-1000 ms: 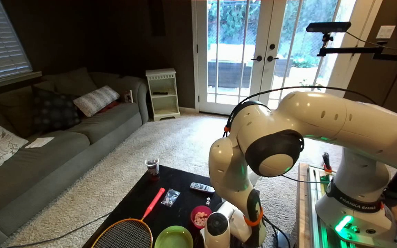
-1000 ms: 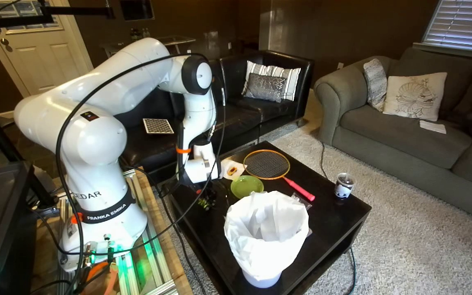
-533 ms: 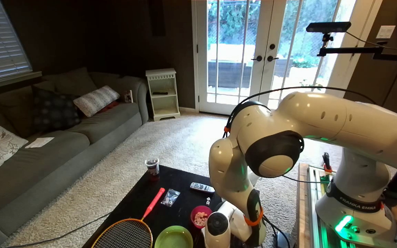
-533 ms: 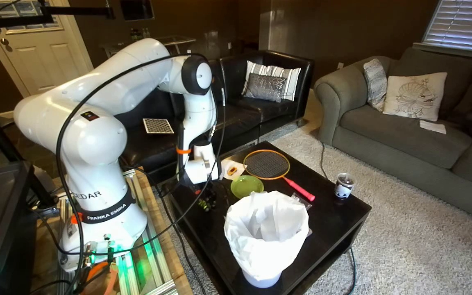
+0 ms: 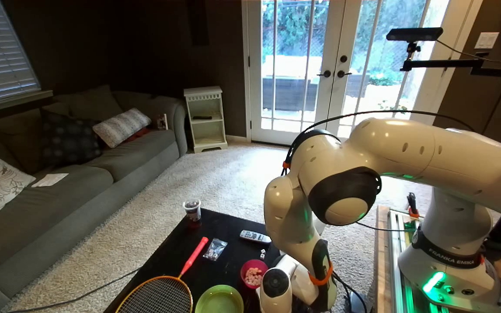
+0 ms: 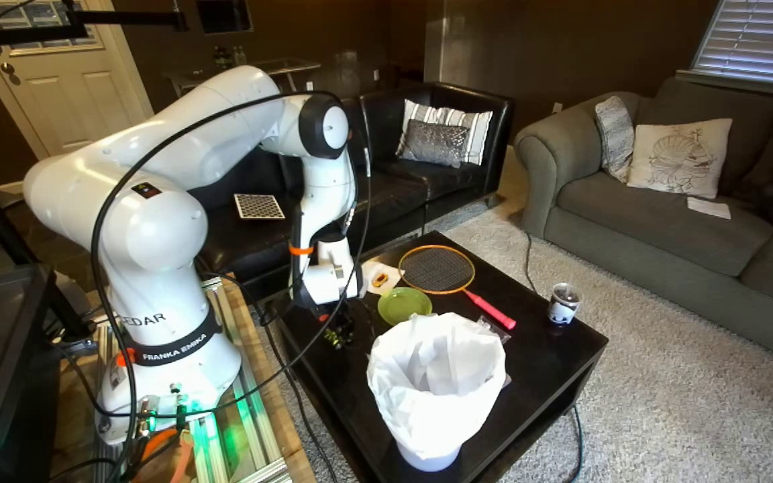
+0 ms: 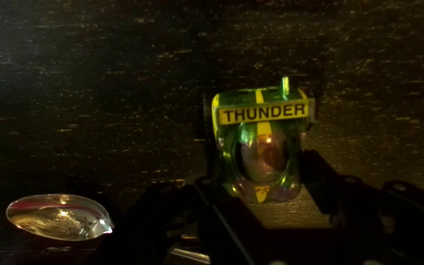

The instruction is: Make the toy car face the green plate

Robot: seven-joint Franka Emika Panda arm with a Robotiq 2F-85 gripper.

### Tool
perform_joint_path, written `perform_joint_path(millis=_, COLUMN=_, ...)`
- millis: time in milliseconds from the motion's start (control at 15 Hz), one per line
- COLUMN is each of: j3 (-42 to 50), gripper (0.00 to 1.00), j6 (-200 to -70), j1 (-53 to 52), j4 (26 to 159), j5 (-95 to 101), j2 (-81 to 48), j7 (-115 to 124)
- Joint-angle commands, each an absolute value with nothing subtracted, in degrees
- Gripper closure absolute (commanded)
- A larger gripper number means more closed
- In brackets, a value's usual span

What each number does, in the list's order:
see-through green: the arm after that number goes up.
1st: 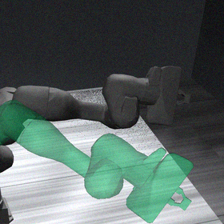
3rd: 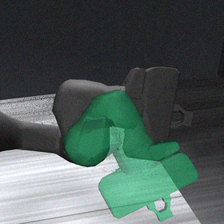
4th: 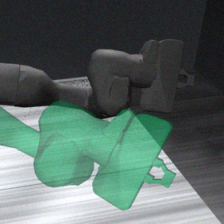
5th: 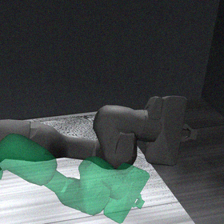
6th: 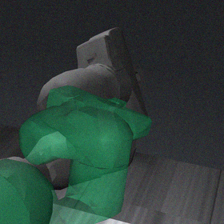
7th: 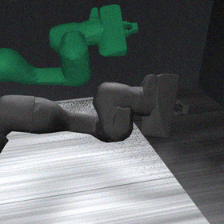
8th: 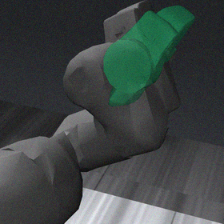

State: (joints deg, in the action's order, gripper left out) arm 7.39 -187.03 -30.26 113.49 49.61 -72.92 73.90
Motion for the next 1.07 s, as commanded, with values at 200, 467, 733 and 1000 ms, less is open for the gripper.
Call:
perform_joint_path(millis=200, j3=8.74, gripper=0.00, j6=-188.11, j1=-32.86, j4=114.32, j5=49.46, j2=-71.68, j7=74.75)
perform_joint_path(millis=467, j3=8.70, gripper=0.00, j6=-187.02, j1=-34.68, j4=117.20, j5=50.18, j2=-67.87, j7=74.42)
perform_joint_path(millis=733, j3=7.51, gripper=0.00, j6=-184.35, j1=-35.01, j4=122.56, j5=50.74, j2=-61.68, j7=74.06)
perform_joint_path(millis=1000, j3=5.70, gripper=0.00, j6=-180.15, j1=-33.69, j4=128.43, j5=50.75, j2=-55.03, j7=73.10)
